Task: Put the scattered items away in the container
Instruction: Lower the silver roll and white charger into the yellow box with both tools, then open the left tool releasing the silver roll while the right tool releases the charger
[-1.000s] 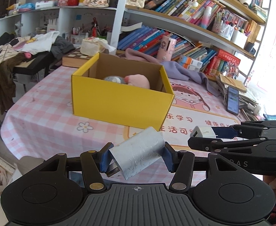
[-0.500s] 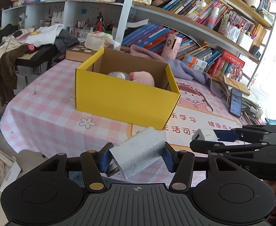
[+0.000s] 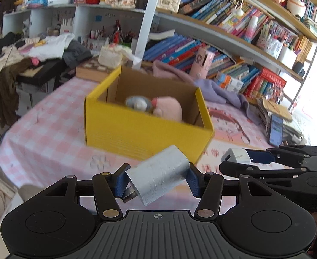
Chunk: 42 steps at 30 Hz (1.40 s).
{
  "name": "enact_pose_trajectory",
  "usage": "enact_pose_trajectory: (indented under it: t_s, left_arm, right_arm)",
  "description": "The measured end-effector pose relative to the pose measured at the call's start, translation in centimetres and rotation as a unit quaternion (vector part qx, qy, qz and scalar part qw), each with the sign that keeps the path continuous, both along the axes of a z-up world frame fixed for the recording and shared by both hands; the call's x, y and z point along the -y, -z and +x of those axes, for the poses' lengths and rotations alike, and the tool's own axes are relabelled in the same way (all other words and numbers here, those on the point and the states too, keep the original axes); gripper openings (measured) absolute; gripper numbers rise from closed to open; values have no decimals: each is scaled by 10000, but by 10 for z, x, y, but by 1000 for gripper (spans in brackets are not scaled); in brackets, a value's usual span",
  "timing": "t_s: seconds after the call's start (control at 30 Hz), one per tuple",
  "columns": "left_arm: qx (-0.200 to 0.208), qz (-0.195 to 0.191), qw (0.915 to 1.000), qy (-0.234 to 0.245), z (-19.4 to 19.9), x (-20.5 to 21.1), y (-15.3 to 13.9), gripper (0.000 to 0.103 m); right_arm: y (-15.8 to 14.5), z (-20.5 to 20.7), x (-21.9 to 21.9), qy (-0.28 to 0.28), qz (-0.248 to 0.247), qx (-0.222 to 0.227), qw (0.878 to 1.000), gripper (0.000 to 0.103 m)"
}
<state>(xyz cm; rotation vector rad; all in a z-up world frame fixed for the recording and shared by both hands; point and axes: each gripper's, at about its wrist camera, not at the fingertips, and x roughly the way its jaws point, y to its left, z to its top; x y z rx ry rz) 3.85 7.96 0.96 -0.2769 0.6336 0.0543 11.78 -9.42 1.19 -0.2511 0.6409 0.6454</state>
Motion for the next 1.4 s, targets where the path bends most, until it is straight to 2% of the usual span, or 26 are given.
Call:
enact_pose_trajectory:
  t_s: [0.3, 0.43, 0.57, 0.77, 1.0, 1.23, 1.4]
  left_arm:
    - [396, 403, 9984, 0, 56, -19, -31, 54]
    - [409, 621, 9971, 146, 90, -27, -38, 54]
    - [331, 890, 9944, 467, 125, -28, -40, 54]
    - [-109, 1076, 9895, 954, 190, -30, -31, 54]
    - [-693, 1333, 9802, 1292, 251, -31, -11, 54]
    - [-1249, 1413, 9705, 1502, 303, -36, 14, 54]
    - [-1542, 1362, 9629, 1746, 324, -39, 32, 54]
  right_arm:
    - [-22, 57, -20, -163, 294, 296, 9990, 42]
    - [-26, 85, -35, -245, 323, 406, 9984, 42]
    - [-20, 110, -53, -317, 101, 388, 9987, 42]
    - [1, 143, -80, -483, -144, -43, 9987, 43]
    - [20, 169, -113, -778, -489, -473, 9946, 43]
    - [34, 196, -136, -887, -772, -863, 9893, 43]
    - [43, 206, -146, -941, -922, -1060, 9856, 43]
